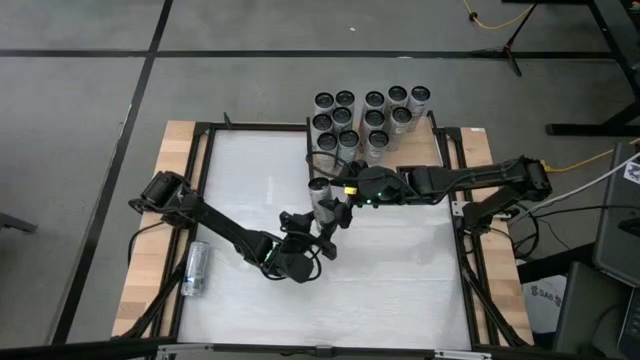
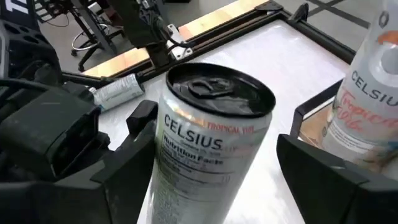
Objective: Place canned beverage on shelf
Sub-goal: Put the orange soda can on the shelf aligned with the orange soda cans
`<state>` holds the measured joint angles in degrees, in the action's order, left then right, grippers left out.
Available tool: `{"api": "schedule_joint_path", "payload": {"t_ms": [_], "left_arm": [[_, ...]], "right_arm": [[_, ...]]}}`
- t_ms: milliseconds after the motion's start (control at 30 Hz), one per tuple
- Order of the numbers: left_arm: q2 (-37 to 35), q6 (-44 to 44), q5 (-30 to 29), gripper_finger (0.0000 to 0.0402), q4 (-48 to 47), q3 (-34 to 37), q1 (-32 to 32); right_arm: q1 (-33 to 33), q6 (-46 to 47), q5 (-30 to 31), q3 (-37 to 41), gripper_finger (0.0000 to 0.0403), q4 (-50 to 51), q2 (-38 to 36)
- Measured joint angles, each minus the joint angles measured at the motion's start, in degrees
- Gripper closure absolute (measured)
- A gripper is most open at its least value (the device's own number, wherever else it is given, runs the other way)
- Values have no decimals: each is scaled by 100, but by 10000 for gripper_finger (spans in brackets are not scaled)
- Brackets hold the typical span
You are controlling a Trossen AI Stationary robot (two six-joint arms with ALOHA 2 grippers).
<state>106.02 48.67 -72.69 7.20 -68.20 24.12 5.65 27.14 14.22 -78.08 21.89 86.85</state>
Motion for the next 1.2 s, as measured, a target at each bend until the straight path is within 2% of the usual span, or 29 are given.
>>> {"api": "schedule_joint_path", "payload": {"t_ms": [400,600,833,1100,1200], "left_arm": [[0,-1482,42,153,910,-1,31],[0,-1485,174,153,892,0,29],[0,-1498,341,116,879,0,15],[0,-1474,442,91,890,-9,-34],[0,-1474,621,91,892,-9,-102]], "right_arm": [[-4,-36,-449,2,79,-496,150],[-4,-58,-560,0,89,-551,155],[-7,-53,-630,0,163,-551,155],[-8,-119,-882,9,164,-525,160],[-9,-266,-931,9,149,-523,160]]}}
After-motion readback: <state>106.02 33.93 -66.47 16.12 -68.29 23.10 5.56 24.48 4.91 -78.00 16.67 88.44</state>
